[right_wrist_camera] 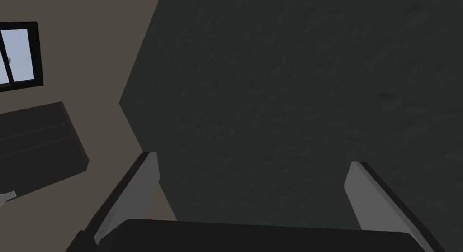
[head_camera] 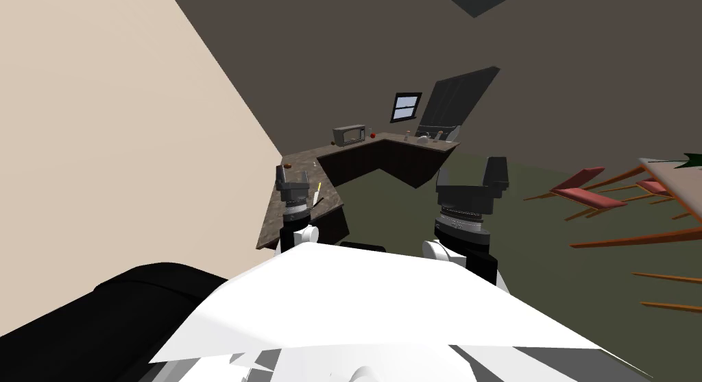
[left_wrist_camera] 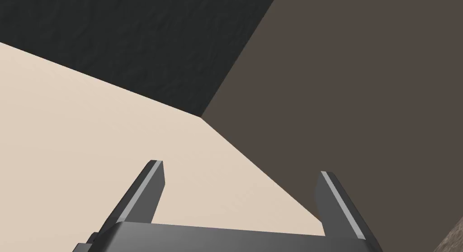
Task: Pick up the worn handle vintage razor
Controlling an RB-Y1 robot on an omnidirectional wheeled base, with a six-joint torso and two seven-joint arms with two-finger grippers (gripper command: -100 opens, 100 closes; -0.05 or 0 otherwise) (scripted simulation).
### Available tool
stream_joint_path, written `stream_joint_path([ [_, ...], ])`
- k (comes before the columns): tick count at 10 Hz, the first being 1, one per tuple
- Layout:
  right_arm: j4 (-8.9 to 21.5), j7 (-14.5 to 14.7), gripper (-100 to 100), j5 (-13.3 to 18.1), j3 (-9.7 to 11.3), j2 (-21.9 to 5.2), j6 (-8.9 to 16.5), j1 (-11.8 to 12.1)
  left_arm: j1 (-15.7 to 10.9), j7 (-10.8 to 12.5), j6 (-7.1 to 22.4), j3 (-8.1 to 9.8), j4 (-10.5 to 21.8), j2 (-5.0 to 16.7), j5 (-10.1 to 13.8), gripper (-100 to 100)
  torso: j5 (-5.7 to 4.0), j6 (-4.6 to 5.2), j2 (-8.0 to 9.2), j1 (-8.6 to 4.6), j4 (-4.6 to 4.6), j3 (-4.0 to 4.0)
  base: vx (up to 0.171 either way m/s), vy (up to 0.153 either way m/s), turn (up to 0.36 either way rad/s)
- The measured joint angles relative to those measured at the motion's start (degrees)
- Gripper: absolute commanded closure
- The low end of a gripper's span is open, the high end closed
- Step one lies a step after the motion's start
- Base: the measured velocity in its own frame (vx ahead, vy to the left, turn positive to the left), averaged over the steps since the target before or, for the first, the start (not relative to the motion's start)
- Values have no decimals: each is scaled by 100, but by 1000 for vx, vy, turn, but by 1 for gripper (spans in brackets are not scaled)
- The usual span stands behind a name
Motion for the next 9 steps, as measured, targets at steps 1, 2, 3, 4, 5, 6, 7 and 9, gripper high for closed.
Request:
stream_joint_path([
  [1,0,0,0,0,0,0,0,0,36,35,60,30,-16,140,33,-100,0,0,2,1,0,1,-8,-1,-29],
  [2,0,0,0,0,0,0,0,0,51,91,158,74,14,313,76,-100,1,0,3,2,0,2,-12,-3,-33],
  [3,0,0,0,0,0,0,0,0,79,161,303,130,24,490,132,-100,1,0,4,2,1,2,-15,-5,-53],
  [4,0,0,0,0,0,0,0,0,110,257,434,214,103,679,208,-100,1,0,6,2,1,3,-18,-5,-64],
  [5,0,0,0,0,0,0,0,0,216,361,558,269,135,853,280,-100,0,0,8,2,1,4,-14,-2,-8],
  [6,0,0,0,0,0,0,0,0,232,418,679,303,135,941,317,-100,0,0,6,1,2,4,-14,-6,-31],
  [7,0,0,0,0,0,0,0,0,321,504,821,373,122,1081,390,-100,0,0,7,1,1,4,-13,-4,-19],
  [9,0,0,0,0,0,0,0,0,334,640,1097,488,175,1264,498,-100,0,0,6,0,1,4,-19,-9,-61],
])
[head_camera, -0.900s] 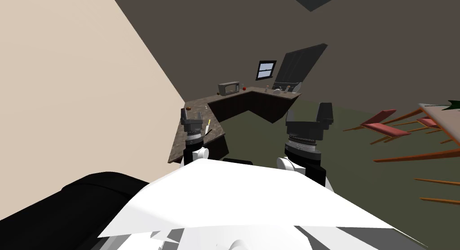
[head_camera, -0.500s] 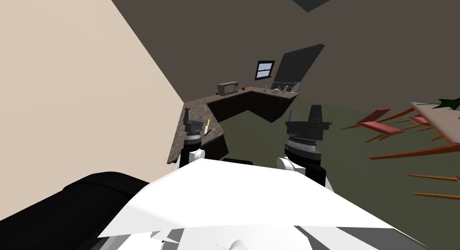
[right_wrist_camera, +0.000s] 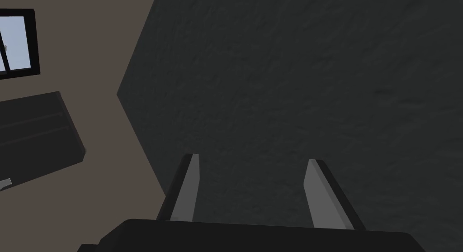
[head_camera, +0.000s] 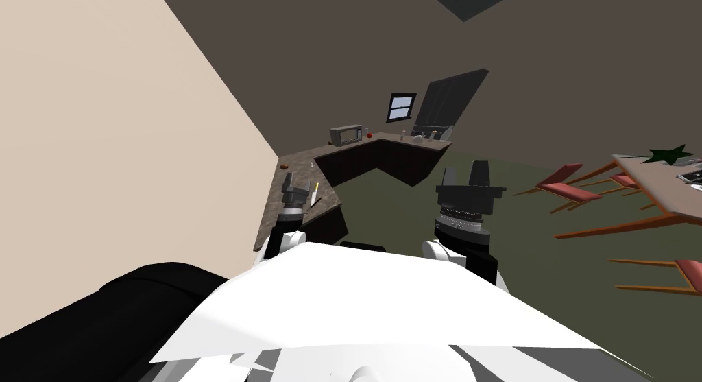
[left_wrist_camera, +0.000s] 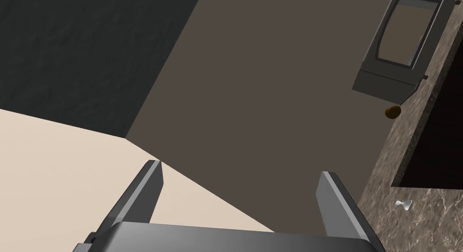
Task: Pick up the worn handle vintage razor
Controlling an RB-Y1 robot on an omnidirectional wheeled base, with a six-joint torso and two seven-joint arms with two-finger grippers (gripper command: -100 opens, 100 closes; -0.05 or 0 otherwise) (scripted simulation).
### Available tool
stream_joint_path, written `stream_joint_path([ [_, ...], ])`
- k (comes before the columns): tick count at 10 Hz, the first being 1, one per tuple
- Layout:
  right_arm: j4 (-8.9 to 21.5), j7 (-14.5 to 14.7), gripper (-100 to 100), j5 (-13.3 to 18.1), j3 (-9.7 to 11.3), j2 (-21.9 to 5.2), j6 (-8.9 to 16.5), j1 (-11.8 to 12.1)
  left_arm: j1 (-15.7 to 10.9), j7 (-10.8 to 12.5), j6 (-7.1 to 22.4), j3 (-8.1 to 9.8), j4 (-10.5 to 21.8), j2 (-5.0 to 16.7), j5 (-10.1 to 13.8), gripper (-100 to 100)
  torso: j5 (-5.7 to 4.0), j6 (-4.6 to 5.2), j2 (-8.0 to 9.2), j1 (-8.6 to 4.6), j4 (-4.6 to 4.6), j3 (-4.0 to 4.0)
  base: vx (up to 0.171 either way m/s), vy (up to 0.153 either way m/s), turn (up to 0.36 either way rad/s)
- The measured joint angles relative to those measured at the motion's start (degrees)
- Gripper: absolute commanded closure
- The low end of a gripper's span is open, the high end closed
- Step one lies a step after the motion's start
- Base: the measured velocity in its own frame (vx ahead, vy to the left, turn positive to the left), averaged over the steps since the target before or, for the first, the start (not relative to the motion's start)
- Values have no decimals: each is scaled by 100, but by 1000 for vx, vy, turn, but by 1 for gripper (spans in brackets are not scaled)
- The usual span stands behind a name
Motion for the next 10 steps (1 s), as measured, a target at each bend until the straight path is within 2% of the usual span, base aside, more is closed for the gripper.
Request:
stream_joint_path([
  [1,0,0,0,0,0,0,0,0,45,127,163,99,86,162,102,-100,0,0,2,0,0,1,-17,-6,-27],
  [4,0,0,0,0,0,0,0,0,163,339,679,231,109,365,257,-100,0,0,-1,0,0,-1,-12,-6,-45],
  [7,0,0,0,0,0,0,0,0,311,657,1139,482,234,688,511,-100,0,0,-2,0,0,-1,-10,-6,-41],
  [10,0,0,0,0,0,0,0,0,410,916,1547,655,374,920,708,-100,0,-1,-3,0,0,-1,-9,-8,-52],
])
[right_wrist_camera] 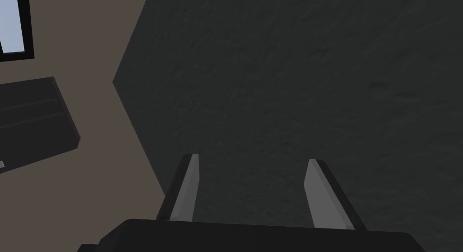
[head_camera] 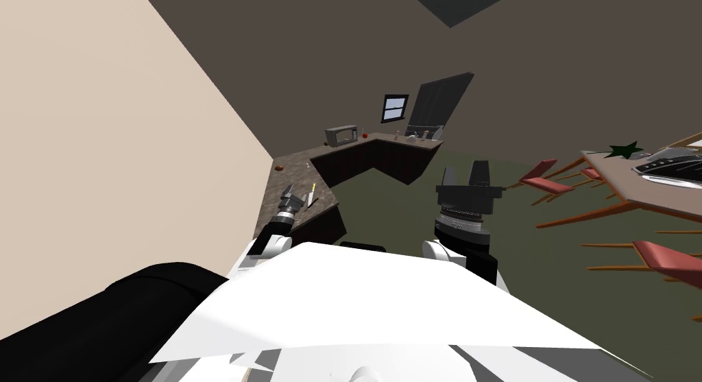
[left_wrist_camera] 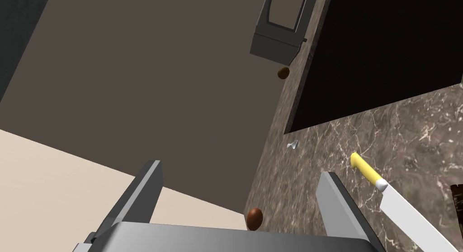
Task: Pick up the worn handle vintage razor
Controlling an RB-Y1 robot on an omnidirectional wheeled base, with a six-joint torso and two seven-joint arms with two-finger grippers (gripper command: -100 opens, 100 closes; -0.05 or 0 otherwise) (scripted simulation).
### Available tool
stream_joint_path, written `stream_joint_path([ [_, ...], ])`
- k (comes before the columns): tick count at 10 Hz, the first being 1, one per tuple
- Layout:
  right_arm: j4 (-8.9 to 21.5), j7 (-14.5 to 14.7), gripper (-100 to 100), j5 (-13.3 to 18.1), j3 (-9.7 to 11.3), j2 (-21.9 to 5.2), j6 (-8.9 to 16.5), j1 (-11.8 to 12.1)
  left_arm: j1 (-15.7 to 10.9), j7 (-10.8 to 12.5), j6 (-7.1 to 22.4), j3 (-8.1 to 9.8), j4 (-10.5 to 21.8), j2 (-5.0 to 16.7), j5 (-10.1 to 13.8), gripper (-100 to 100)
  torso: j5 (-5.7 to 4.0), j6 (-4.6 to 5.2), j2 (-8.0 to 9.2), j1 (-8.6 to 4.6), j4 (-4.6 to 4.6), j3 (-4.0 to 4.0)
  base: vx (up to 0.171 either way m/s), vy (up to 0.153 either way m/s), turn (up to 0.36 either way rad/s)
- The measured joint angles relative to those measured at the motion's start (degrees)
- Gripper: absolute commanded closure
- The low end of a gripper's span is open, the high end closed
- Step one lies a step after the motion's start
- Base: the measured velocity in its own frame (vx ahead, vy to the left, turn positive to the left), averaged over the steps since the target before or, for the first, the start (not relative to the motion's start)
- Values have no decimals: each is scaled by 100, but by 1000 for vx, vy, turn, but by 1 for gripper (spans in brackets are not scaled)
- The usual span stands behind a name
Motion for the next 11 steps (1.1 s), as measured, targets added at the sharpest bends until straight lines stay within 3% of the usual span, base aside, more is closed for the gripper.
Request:
stream_joint_path([
  [5,0,0,0,0,0,0,0,0,201,488,936,340,98,388,385,-100,0,1,-3,0,-1,-2,-3,-7,-46],
  [7,0,0,0,0,0,0,0,0,414,715,1175,483,161,595,580,-100,0,0,-3,0,-1,-2,2,-7,-44],
  [11,0,0,0,0,0,0,0,0,469,1033,1747,697,279,885,842,-100,0,0,-5,-1,-1,-3,4,-7,-44],
])
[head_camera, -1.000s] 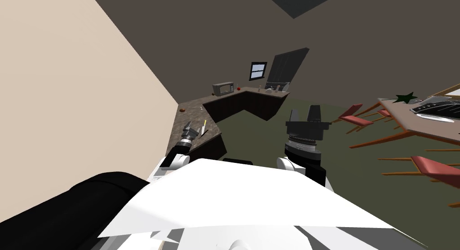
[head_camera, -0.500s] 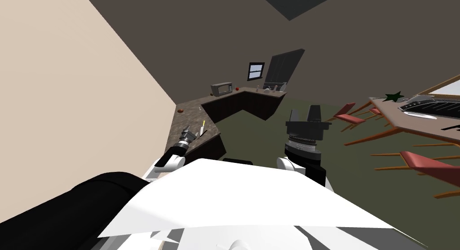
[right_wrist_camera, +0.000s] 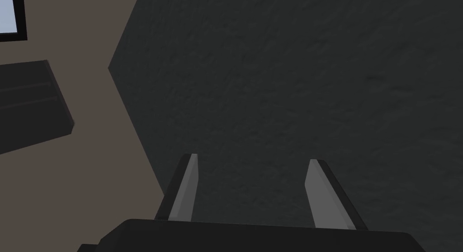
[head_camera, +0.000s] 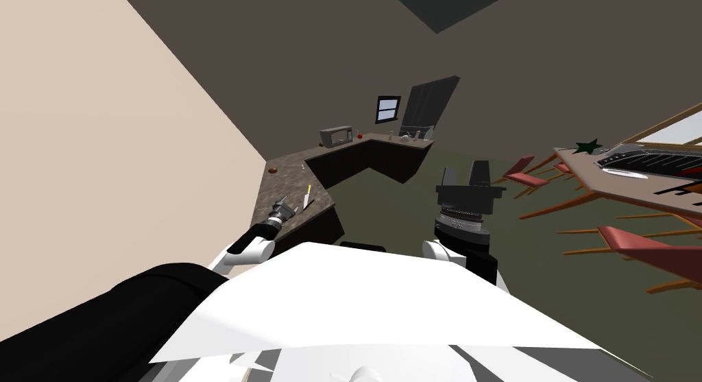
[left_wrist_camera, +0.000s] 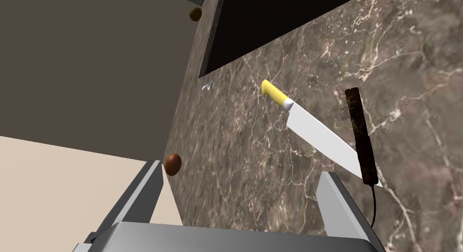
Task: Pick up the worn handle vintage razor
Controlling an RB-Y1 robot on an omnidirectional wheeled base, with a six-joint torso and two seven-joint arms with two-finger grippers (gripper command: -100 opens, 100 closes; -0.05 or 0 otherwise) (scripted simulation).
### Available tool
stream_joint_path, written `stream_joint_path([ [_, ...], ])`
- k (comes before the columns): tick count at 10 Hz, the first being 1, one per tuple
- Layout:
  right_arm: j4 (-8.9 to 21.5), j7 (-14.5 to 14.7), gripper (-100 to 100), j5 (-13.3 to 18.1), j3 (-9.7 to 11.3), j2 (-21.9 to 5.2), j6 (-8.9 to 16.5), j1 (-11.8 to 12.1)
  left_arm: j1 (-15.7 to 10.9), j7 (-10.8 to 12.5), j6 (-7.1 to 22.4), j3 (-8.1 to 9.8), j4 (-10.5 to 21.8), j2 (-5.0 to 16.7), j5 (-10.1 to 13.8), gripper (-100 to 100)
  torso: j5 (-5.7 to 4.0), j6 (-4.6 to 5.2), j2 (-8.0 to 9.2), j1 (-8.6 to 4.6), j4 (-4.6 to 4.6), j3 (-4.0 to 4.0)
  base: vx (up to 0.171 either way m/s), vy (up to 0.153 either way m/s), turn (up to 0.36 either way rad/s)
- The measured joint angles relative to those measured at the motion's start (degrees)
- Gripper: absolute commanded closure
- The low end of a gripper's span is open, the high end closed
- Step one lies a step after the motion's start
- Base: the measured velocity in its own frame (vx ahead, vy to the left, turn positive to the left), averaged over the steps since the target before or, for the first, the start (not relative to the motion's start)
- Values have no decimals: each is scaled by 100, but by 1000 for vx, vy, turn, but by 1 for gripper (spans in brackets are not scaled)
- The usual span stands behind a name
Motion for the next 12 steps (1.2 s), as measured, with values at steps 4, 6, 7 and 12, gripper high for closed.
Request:
stream_joint_path([
  [4,0,0,0,0,0,0,0,0,140,311,638,201,-29,193,230,-100,-1,1,-2,-2,0,-1,6,-6,-34],
  [6,0,0,0,0,0,0,0,0,205,509,937,315,72,393,425,-100,-1,1,-4,-2,-1,-2,15,-10,-55],
  [7,0,0,0,0,0,0,0,0,234,582,1060,334,131,446,487,-100,0,0,-4,-1,-1,-2,20,-12,-54],
  [12,0,0,0,0,0,0,0,0,293,972,1760,531,268,780,839,-100,0,0,-5,-1,-1,-3,18,-8,-42],
])
